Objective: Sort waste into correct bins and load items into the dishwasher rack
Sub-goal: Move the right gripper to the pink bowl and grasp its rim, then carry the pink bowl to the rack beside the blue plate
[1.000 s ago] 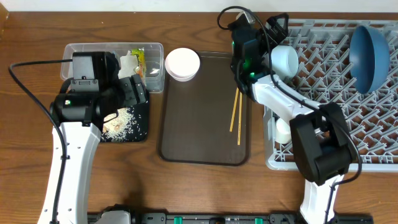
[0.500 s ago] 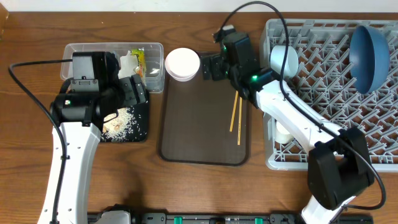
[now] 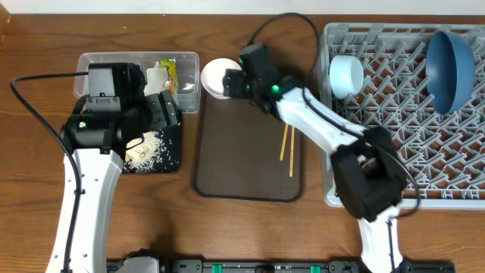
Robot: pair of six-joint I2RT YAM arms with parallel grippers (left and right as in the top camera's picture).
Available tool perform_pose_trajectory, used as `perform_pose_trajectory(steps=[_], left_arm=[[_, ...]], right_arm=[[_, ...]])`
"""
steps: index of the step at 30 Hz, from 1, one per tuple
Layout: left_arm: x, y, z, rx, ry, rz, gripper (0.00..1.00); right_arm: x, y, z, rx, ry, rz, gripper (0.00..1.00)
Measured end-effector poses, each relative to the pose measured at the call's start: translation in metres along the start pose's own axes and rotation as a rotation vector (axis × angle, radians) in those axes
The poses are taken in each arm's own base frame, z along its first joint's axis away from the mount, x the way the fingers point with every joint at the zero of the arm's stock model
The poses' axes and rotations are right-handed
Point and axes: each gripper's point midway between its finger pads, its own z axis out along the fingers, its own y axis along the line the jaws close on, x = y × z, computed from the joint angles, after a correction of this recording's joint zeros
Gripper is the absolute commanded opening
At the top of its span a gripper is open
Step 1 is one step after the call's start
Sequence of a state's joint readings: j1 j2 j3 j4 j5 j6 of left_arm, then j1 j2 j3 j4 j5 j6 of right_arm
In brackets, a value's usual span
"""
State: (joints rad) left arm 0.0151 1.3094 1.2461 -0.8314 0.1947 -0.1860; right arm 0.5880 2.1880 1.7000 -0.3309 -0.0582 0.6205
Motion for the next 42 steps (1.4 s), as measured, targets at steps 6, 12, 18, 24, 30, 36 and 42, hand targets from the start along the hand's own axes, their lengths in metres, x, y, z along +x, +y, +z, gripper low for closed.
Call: perform_pose_trajectory(steps=[6,12,18,24,30,36,42], left_arm=[[0.000,0.000,0.000,0.000,0.000,0.000,0.89],[0.000,0.000,0.000,0.000,0.000,0.000,0.88],[0.000,0.000,0.000,0.000,0.000,0.000,0.88],[0.000,0.000,0.000,0.000,0.000,0.000,0.88],[0.000,0.000,0.001,0.000,0.002,0.000,0.88],[0.000,0.000,0.001,0.000,0.002,0.000,0.88],[0.000,0.000,0.001,-0.001,0.002,0.000,0.88]], right_arm=[[-0.011,-0.004,0.018,0.082,0.031,-0.004,0.48],[-0.002,-0.025,0.022,0.179,0.054,-0.005,0.36],[0.004,-0.042,0.029,0.250,0.055,-0.016,0.30],[0.013,-0.054,0.040,0.283,0.076,-0.024,0.19],[0.012,-0.055,0.043,0.283,0.071,-0.031,0.07],[0.010,-0.062,0.037,0.299,0.089,-0.058,0.01],[-0.006,-0.072,-0.006,0.352,0.112,-0.103,0.01]])
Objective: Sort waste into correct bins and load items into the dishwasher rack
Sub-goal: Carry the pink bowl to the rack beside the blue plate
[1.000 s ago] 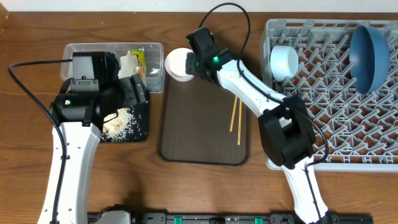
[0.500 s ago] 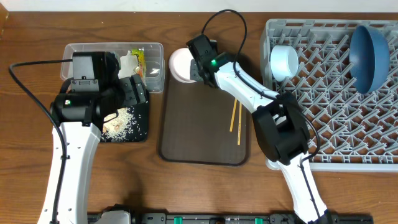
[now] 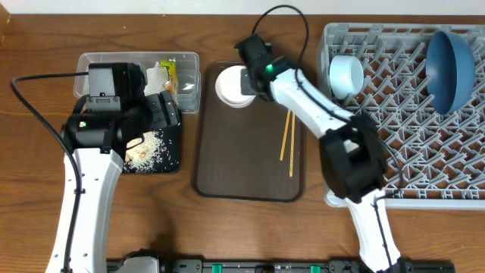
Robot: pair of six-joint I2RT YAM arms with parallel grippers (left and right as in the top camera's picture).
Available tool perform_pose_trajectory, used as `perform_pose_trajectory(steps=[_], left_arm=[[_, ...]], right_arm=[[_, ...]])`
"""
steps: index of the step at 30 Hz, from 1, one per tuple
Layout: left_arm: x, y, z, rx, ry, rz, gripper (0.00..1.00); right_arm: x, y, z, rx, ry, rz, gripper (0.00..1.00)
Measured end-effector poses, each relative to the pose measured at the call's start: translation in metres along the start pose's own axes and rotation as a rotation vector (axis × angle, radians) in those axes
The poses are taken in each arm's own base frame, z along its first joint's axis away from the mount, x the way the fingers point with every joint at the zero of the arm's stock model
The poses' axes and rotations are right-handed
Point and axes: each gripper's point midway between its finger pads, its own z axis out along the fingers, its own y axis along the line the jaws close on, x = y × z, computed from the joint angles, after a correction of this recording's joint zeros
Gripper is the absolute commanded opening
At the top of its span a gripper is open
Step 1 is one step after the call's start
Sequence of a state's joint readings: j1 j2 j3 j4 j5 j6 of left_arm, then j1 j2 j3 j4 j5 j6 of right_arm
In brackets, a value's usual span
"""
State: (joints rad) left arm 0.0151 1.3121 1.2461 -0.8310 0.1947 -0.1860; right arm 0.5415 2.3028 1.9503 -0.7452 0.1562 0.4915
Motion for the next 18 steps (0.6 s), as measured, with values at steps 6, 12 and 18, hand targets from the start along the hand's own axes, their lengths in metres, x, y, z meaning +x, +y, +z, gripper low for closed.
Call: perform_pose_trajectory(steps=[6,12,18], left_arm=[[0.000,0.000,0.000,0.000,0.001,0.000,0.88],[0.000,0.000,0.000,0.000,0.002,0.000,0.88],[0.000,0.000,0.000,0.000,0.002,0.000,0.88]], right_arm=[[-0.035,-0.070,-0.129,0.164,-0.106,0.025,0.01],[-0.054,-0.174,-0.263,0.414,-0.292,0.134,0.01],[-0.032,-0.258,-0.325,0.725,-0.292,0.185,0.01]])
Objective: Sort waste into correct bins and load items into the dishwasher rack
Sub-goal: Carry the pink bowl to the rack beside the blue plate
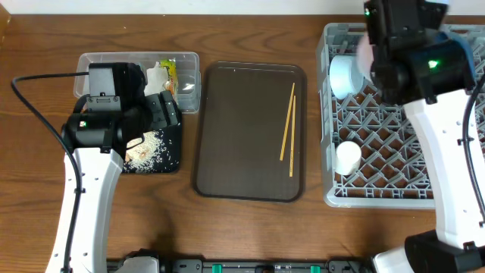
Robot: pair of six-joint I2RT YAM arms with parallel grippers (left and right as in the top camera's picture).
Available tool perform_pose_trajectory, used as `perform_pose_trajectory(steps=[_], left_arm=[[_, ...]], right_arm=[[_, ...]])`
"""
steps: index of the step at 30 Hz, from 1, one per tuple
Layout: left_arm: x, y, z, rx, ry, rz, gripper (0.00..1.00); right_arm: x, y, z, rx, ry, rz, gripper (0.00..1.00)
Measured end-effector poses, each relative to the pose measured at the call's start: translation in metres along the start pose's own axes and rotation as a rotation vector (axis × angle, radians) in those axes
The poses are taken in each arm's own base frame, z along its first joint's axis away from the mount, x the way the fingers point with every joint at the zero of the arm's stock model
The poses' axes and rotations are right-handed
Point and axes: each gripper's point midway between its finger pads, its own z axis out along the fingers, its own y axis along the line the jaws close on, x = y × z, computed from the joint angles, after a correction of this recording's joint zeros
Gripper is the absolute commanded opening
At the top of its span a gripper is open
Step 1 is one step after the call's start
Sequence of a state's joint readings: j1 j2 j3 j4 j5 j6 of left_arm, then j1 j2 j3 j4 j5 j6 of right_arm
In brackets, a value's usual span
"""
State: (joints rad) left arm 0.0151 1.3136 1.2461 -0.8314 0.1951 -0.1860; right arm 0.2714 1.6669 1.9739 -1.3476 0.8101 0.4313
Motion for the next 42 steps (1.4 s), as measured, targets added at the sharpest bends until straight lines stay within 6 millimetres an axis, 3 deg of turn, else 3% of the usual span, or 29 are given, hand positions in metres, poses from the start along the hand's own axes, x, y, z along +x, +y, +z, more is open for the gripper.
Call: perform_pose_trajectory(steps=[6,13,23,29,37,42], left_arm=[[0.000,0.000,0.000,0.000,0.000,0.000,0.88],[0.000,0.000,0.000,0.000,0.000,0.000,0.88],[0.000,0.000,0.000,0.000,0.000,0.000,0.88],[0.000,0.000,0.000,0.000,0.000,0.000,0.89],[0.000,0.000,0.000,0.000,0.000,0.000,0.88],[0.000,0.000,0.000,0.000,0.000,0.000,0.88]], right_arm=[[0.034,-0.039,0.031,0.361,0.151,-0.365,0.01],[0.036,-0.026,0.059,0.533,0.184,-0.629,0.01],[0.064,0.006,0.103,0.518,0.339,-0.887,0.01],[0.082,0.006,0.136,0.503,0.459,-0.991,0.01],[0.083,0.011,0.163,0.408,0.486,-1.025,0.01],[0.083,0.018,0.174,0.322,0.507,-1.145,0.01]])
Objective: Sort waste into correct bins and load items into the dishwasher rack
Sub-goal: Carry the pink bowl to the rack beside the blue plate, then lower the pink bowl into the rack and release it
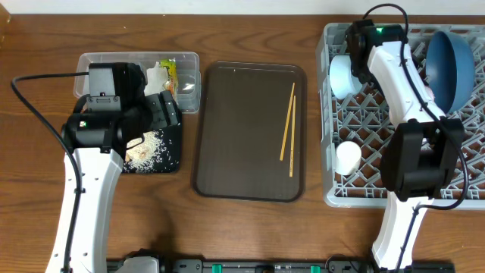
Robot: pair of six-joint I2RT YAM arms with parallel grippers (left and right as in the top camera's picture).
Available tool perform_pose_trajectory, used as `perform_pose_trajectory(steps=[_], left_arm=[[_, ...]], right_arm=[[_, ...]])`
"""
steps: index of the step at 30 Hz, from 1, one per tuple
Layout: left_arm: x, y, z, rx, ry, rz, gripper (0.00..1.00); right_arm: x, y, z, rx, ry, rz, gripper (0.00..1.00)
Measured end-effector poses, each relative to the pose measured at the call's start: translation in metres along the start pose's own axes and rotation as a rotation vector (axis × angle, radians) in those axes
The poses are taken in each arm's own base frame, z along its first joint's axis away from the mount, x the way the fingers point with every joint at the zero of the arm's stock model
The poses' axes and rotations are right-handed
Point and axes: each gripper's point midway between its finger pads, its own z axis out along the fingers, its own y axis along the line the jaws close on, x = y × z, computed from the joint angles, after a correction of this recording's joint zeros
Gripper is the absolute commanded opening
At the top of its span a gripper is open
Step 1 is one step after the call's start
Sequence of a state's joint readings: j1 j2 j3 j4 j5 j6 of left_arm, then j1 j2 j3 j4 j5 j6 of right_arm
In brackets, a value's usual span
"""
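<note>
A pair of wooden chopsticks (288, 133) lies on the right side of the dark brown tray (235, 152). The grey dishwasher rack (409, 152) holds a white cup (347, 158) near its left front, a light blue cup (341, 78) at its back left and a dark blue bowl (451, 64) at the back. My right gripper (356, 62) is over the rack's back left, right beside the light blue cup; its fingers are hidden by the wrist. My left gripper (164, 111) hovers open over the black bin (170, 155), which holds spilled rice.
A clear plastic bin (114, 59) with wrappers and scraps stands at the back left, touching the black bin. The right arm's own links cross the rack's middle down to its front edge. Bare wooden table surrounds the tray.
My right arm was large in view over the rack's back; now its gripper sits lower, at the light blue cup. The white cup, the chopsticks and the left arm have not moved.
At first my right gripper was at a white cup on the table behind the tray. Then it had the cup over the tray's back edge. Later the cup stood in the rack's left front and the arm was over the rack's back, where it remains.
</note>
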State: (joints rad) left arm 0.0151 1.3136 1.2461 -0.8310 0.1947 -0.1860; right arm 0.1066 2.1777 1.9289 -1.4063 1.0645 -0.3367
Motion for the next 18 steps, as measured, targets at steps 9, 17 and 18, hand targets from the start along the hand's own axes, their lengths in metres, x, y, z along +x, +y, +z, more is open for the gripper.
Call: perform_pose_trajectory(steps=[9,17,18], left_arm=[[0.000,0.000,0.000,0.000,0.000,0.000,0.88],[0.000,0.000,0.000,0.000,0.000,0.000,0.88],[0.000,0.000,0.000,0.000,0.000,0.000,0.88]], right_arm=[[-0.024,-0.009,0.001,0.022,-0.076,-0.138,0.01],[-0.040,-0.029,-0.002,0.113,-0.103,-0.181,0.01],[-0.041,-0.031,-0.002,0.120,-0.104,-0.190,0.01]])
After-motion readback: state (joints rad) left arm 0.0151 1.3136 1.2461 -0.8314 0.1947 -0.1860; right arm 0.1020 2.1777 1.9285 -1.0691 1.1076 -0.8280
